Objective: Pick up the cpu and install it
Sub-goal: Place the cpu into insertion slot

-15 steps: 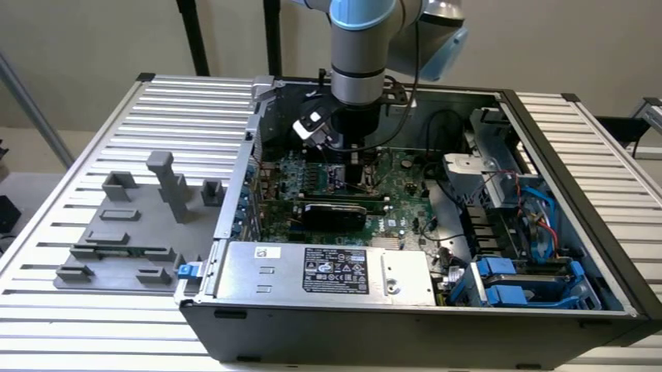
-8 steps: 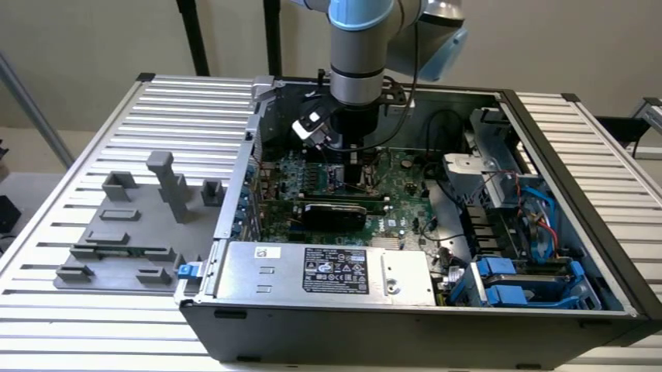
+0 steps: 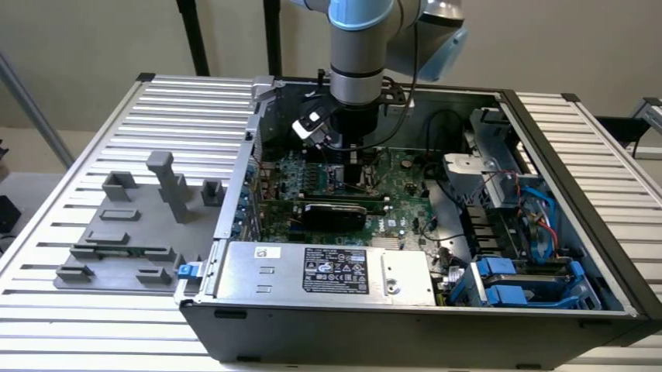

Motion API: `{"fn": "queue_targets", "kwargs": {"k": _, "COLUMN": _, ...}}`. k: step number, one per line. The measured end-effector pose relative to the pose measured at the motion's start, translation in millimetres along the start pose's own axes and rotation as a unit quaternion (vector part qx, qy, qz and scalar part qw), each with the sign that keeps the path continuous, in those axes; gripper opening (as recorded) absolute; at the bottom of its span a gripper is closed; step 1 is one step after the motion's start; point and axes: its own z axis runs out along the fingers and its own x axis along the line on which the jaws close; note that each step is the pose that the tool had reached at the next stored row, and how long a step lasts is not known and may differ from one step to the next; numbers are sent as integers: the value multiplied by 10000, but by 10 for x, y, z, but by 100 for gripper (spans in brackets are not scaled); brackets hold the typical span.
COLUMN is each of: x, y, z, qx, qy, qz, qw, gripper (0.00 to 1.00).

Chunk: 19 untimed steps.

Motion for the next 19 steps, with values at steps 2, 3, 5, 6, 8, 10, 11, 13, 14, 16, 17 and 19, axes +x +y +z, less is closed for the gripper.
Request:
{"fn": "queue_targets", "kwargs": {"k": 2, "x": 1, "y": 0, "z": 5, "qx": -1, "qy": -9, "qz": 0, "qw": 10000, "gripper": 55}}
{"fn": "queue_targets", "kwargs": {"k": 3, "x": 1, "y": -1, "z": 7, "qx": -2, "qy": -14, "qz": 0, "qw": 10000, "gripper": 55}}
{"fn": "queue_targets", "kwargs": {"k": 5, "x": 2, "y": -1, "z": 10, "qx": -2, "qy": -25, "qz": -1, "qw": 10000, "gripper": 55}}
{"fn": "queue_targets", "kwargs": {"k": 6, "x": 1, "y": -1, "z": 10, "qx": -2, "qy": -30, "qz": -1, "qw": 10000, "gripper": 55}}
{"fn": "queue_targets", "kwargs": {"k": 8, "x": 2, "y": 0, "z": 14, "qx": -7, "qy": -36, "qz": -1, "qw": 10000, "gripper": 57}}
{"fn": "queue_targets", "kwargs": {"k": 10, "x": 2, "y": -1, "z": 12, "qx": -3, "qy": -44, "qz": -2, "qw": 10000, "gripper": 63}}
{"fn": "queue_targets", "kwargs": {"k": 11, "x": 2, "y": -1, "z": 12, "qx": -3, "qy": -47, "qz": -2, "qw": 10000, "gripper": 63}}
{"fn": "queue_targets", "kwargs": {"k": 13, "x": 3, "y": -1, "z": 12, "qx": -4, "qy": -49, "qz": -2, "qw": 10000, "gripper": 63}}
{"fn": "queue_targets", "kwargs": {"k": 14, "x": 3, "y": -1, "z": 11, "qx": -3, "qy": -50, "qz": -2, "qw": 10000, "gripper": 63}}
{"fn": "queue_targets", "kwargs": {"k": 16, "x": 3, "y": 0, "z": 2, "qx": -2, "qy": -51, "qz": -2, "qw": 10000, "gripper": 63}}
{"fn": "queue_targets", "kwargs": {"k": 17, "x": 2, "y": 1, "z": -9, "qx": -2, "qy": -50, "qz": -2, "qw": 10000, "gripper": 63}}
{"fn": "queue_targets", "kwargs": {"k": 19, "x": 1, "y": 6, "z": -42, "qx": 3, "qy": -51, "qz": -2, "qw": 10000, "gripper": 63}}
